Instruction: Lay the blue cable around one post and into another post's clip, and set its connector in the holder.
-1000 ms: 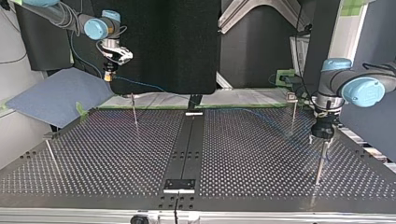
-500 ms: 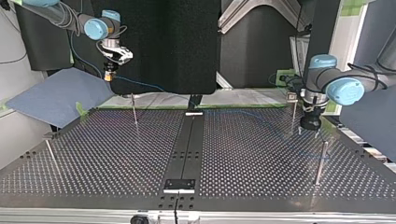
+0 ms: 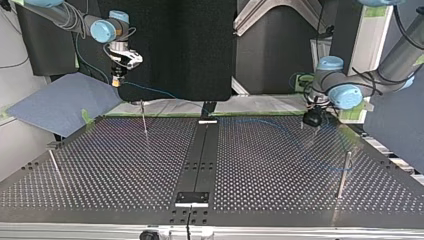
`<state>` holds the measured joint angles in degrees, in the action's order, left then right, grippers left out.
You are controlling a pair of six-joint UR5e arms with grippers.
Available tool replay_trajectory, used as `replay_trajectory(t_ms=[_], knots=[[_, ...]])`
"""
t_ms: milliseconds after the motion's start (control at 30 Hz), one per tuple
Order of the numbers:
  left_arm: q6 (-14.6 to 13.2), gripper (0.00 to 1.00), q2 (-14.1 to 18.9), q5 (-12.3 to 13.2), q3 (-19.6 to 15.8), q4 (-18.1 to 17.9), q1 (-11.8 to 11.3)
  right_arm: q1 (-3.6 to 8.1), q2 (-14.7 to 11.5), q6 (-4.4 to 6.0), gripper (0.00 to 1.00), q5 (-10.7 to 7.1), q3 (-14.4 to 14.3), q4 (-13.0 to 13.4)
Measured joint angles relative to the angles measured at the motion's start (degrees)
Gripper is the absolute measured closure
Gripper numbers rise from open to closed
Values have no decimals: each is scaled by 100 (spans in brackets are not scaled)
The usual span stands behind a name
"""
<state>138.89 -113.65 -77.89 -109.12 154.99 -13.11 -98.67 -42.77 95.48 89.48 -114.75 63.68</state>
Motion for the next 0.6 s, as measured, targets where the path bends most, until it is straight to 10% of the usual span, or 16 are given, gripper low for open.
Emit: replay_trajectory(t_ms=[600], knots=[[-750,0,-72,-527,-2,177,-51,1,0,8,100,0,-1,-18]])
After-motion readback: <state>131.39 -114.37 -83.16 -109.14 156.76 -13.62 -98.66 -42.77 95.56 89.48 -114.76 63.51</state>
